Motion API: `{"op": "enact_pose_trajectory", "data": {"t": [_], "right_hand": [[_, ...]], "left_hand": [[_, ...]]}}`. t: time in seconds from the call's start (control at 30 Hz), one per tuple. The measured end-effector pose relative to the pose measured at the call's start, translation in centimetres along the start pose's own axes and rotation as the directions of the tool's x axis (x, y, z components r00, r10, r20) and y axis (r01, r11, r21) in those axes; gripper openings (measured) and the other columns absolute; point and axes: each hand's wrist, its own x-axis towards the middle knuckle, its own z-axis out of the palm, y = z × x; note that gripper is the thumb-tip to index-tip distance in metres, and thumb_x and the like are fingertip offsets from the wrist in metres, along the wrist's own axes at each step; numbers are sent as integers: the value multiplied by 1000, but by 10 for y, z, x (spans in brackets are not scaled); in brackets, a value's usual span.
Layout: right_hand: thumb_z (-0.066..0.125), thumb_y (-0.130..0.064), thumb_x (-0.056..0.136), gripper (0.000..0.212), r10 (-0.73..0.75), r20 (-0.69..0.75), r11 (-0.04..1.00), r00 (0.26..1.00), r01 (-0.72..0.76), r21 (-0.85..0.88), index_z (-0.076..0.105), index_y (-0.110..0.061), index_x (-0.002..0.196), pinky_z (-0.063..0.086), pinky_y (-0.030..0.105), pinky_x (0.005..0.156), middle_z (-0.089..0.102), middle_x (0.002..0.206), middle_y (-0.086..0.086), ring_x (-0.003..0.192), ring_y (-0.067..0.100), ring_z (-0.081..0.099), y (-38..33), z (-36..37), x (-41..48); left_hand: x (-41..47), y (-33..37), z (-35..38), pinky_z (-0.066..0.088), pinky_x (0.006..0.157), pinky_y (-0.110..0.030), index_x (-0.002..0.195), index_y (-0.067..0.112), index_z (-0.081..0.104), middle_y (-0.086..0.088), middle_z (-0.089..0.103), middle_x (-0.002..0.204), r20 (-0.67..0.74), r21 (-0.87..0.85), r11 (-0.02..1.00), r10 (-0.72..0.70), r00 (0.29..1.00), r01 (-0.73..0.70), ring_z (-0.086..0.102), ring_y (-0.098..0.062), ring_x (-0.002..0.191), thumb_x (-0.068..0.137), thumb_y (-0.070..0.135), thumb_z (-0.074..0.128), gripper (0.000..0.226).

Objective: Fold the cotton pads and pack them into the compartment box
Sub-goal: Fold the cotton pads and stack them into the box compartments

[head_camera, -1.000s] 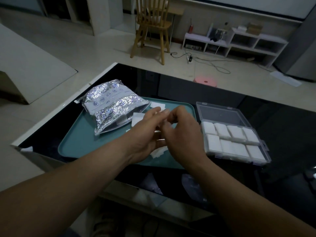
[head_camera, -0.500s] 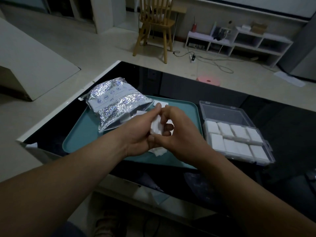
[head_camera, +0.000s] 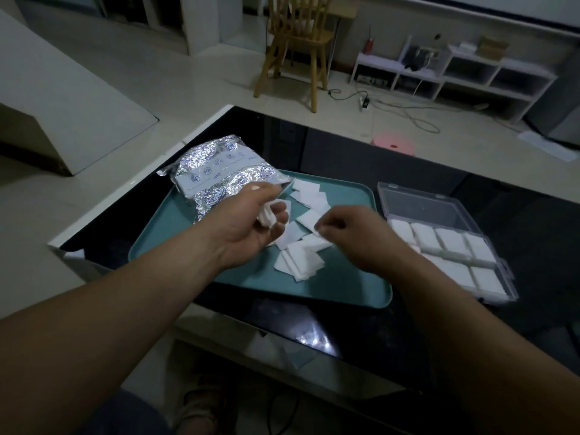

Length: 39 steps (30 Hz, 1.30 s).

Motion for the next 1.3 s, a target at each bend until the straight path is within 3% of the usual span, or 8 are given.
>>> {"op": "enact_pose_trajectory", "data": {"t": [0.1,0.2,0.3,0.47,0.6,0.7,0.87,1.3], "right_hand": [[72,-47,92,28,96,144,977,985,-66,-201,73,-22,104,55,36,84,71,102,-2,96,23,66,-6,21,-5],[71,-68,83,56,131,106,936,986,-88,-340,57,-21,109,45,36,73,60,104,0,95,26,61,-14,37,-12],[69,-59,85,56,52,41,898,998,-28,-439,49,-20,119,40,37,73,59,118,7,105,32,62,-18,50,-20],[65,-40,91,33,-22,13,889,1000,25,-457,42,-20,104,36,35,68,61,111,9,97,35,64,-18,51,-24],[64,-31,89,23,46,32,957,998,-35,-287,48,-18,98,38,35,65,55,90,1,85,31,57,-9,39,-21],[68,-26,86,16,155,30,987,987,-156,30,56,-18,94,48,39,66,62,86,3,80,28,62,-1,23,-18],[69,-15,88,16,268,42,828,963,-252,500,62,-9,101,56,38,61,73,94,15,74,22,71,6,13,-20],[69,-14,96,10,213,113,664,970,-229,712,63,-10,102,54,32,65,75,96,13,77,16,71,4,9,-25]], "left_hand": [[0,-3,2,46,47,-20,102,23,58,-9,60,86,-8,46,999,-15,1000,15,56,-16,61,103,15,56,8],[3,-4,1,44,46,-21,103,26,61,-7,53,86,-33,107,994,-4,999,8,52,-16,62,101,21,62,6],[2,-6,2,44,46,-22,103,26,62,-7,56,89,-50,165,986,6,999,2,54,-17,64,99,21,63,7],[1,-6,4,43,48,-22,106,24,62,-6,59,89,-65,225,974,34,997,-18,55,-17,64,100,18,60,9],[2,-10,4,41,52,-25,110,22,60,-6,57,85,-75,294,955,61,995,-36,53,-17,61,100,14,58,12],[3,-15,7,39,53,-25,104,20,58,-6,55,83,-73,324,944,93,993,-65,53,-17,60,99,11,58,10],[-3,-26,20,38,52,-24,99,20,57,-3,57,72,51,321,942,83,995,-95,55,-16,60,97,12,65,11],[-3,-44,32,38,51,-26,107,11,57,-8,63,77,170,365,912,133,976,-188,55,-14,58,101,24,64,17]]}}
